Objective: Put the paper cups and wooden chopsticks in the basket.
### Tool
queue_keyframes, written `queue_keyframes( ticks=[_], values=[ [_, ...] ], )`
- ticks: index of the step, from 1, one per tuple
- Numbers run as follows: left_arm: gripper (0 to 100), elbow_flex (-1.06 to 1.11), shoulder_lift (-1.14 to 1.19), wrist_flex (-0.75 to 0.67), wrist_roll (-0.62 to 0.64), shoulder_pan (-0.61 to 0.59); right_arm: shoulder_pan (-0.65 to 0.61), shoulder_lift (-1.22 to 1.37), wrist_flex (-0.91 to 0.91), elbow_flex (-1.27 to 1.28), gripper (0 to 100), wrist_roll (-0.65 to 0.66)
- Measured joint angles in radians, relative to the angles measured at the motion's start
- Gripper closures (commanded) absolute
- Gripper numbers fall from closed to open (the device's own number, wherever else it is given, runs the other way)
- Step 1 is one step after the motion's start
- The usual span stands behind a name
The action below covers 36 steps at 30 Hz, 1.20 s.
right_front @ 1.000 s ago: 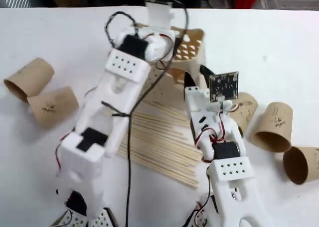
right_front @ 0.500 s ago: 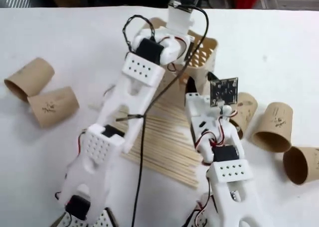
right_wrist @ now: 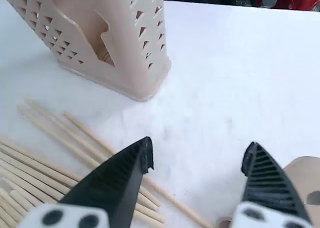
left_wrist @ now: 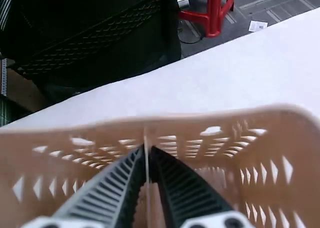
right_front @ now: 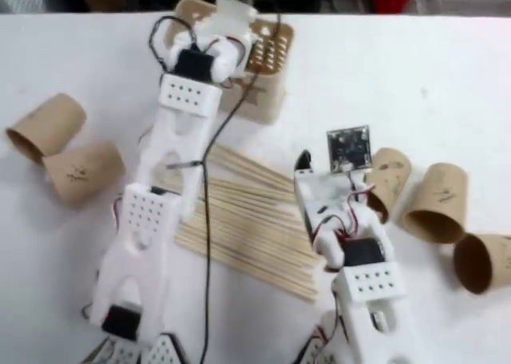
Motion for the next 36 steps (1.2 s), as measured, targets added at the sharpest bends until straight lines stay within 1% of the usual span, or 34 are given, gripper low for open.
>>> queue_keyframes(
  ticks=[2, 4, 6, 9, 10, 12, 15, 21, 24, 26, 31, 36],
  values=[
    [98, 0.0, 0.0, 0.0, 0.0, -0.003, -0.002, 0.0, 0.038, -0.023, 74.4, 0.02],
    [98, -0.002, 0.0, 0.02, 0.0, -0.003, -0.002, 0.0, 0.072, -0.04, 80.0, 0.063],
    [98, -0.015, 0.0, 0.046, 0.0, -0.002, 0.026, 0.0, 0.106, -0.061, 86.8, 0.11],
    [98, -0.023, -0.012, 0.11, 0.002, 0.009, 0.057, 0.0, 0.167, -0.107, 97.2, 0.167],
    [98, -0.023, -0.021, 0.141, 0.014, 0.011, 0.069, 0.0, 0.192, -0.126, 98.8, 0.183],
    [98, -0.023, -0.043, 0.199, 0.049, 0.011, 0.1, 0.0, 0.252, -0.153, 97.0, 0.206],
    [98, -0.014, -0.077, 0.267, 0.072, 0.017, 0.14, 0.0, 0.356, -0.176, 98.2, 0.229],
    [98, -0.014, -0.118, 0.411, 0.08, 0.063, 0.295, -0.002, 0.482, -0.18, 98.1, 0.256],
    [98, -0.014, -0.121, 0.451, 0.083, 0.069, 0.327, -0.002, 0.542, -0.18, 98.1, 0.311],
    [98, -0.014, -0.121, 0.463, 0.086, 0.069, 0.345, -0.002, 0.578, -0.18, 98.1, 0.325],
    [98, -0.011, -0.143, 0.482, 0.087, 0.074, 0.342, -0.002, 0.589, -0.152, 98.1, 0.331],
    [98, -0.002, -0.167, 0.483, 0.087, 0.083, 0.345, -0.002, 0.535, -0.077, 98.1, 0.331]
  ],
)
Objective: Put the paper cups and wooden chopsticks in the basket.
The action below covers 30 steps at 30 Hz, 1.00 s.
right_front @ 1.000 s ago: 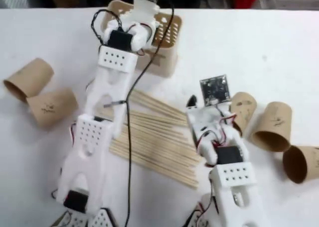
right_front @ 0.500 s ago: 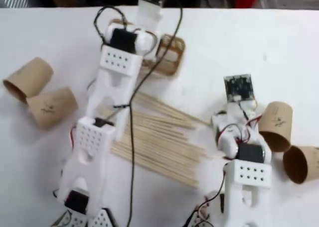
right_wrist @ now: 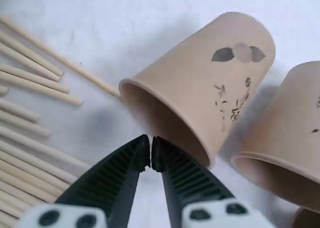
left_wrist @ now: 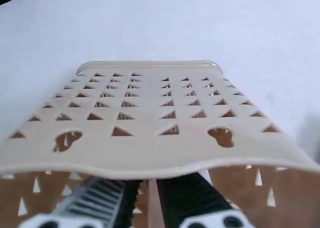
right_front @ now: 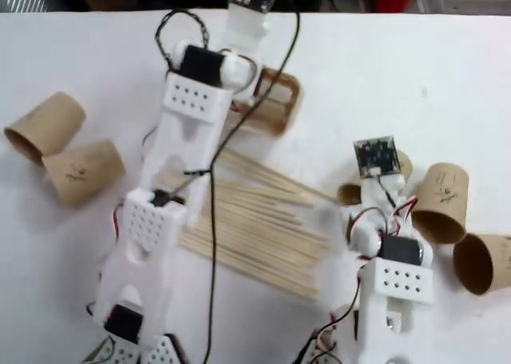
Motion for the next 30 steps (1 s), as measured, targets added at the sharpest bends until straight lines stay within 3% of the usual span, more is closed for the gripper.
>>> queue_keyframes(
  ticks=[7, 12, 15, 22, 30],
  values=[
    [87, -0.002, 0.046, -0.109, 0.0, 0.003, 0.0, 0.0, -0.015, 0.029, 98.1, 0.002],
    [88, -0.002, 0.153, -0.186, -0.003, 0.003, 0.002, 0.0, -0.025, 0.04, 98.1, 0.002],
    [96, -0.002, 0.187, -0.201, -0.002, 0.002, -0.003, 0.0, -0.061, 0.066, 98.1, 0.002],
    [98, -0.002, 0.187, -0.193, -0.002, -0.003, -0.003, 0.0, -0.089, 0.077, 98.1, 0.002],
    [98, 0.0, 0.12, -0.029, 0.0, -0.002, -0.002, 0.0, -0.092, 0.077, 98.1, 0.002]
  ],
)
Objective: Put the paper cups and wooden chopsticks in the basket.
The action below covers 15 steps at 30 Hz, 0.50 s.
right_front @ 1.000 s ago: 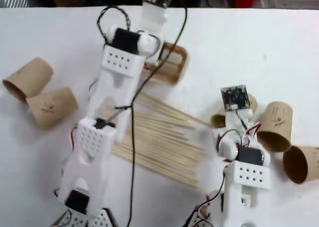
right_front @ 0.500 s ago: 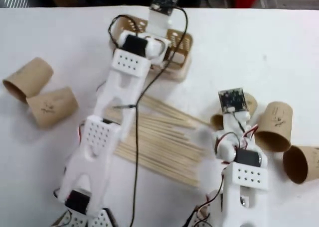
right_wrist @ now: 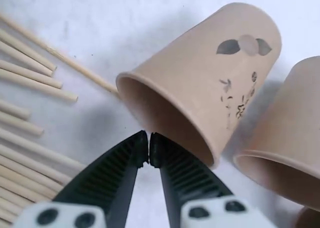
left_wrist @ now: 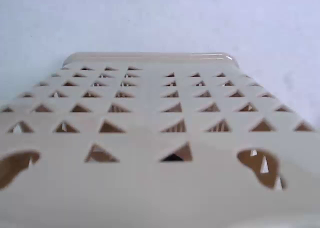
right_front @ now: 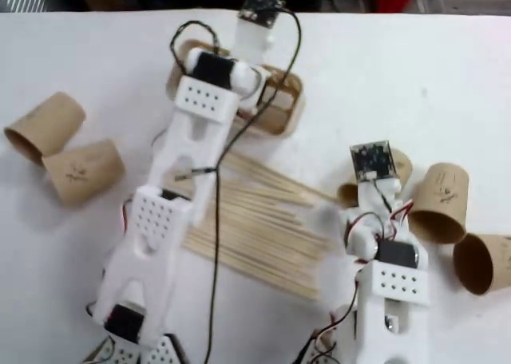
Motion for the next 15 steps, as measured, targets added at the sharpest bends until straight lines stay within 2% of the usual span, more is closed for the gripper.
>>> queue_keyframes(
  ticks=[7, 15],
  values=[
    [98, 0.0, -0.083, 0.118, 0.0, 0.0, 0.0, 0.0, 0.0, 0.0, 98.1, 0.0],
    [98, 0.0, -0.029, 0.127, 0.0, 0.012, 0.0, 0.0, 0.0, 0.0, 98.1, 0.0]
  ],
)
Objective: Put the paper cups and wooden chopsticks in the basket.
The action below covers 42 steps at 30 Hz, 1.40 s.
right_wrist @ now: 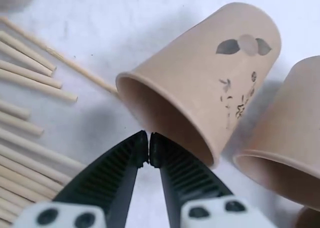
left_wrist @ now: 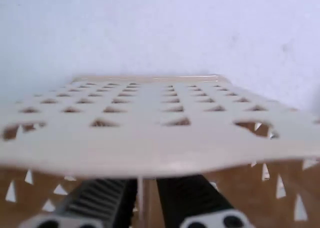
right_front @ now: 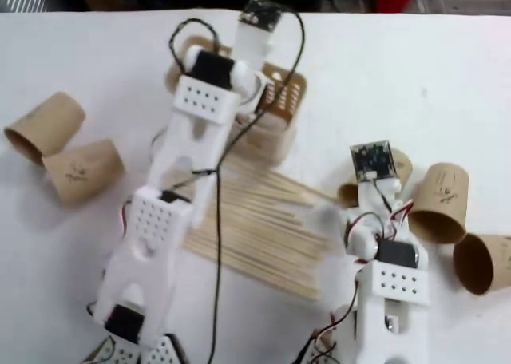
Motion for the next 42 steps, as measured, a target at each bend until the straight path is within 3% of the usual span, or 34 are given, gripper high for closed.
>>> queue_keyframes(
  ticks=[7, 13, 24, 34, 42],
  values=[
    [97, 0.0, 0.018, 0.005, 0.0, -0.003, 0.0, 0.0, 0.0, 0.0, 98.1, 0.0],
    [87, 0.0, 0.018, -0.005, 0.0, -0.003, 0.0, 0.0, 0.0, 0.0, 98.1, 0.0],
    [87, -0.044, 0.005, -0.055, 0.0, -0.003, 0.0, 0.0, 0.0, 0.0, 98.1, 0.002],
    [87, -0.121, -0.169, -0.031, -0.002, 0.0, 0.0, 0.0, -0.003, 0.0, 98.1, 0.0],
    [87, -0.121, -0.434, -0.028, -0.003, -0.031, 0.0, 0.0, -0.003, 0.0, 98.1, 0.0]
  ],
)
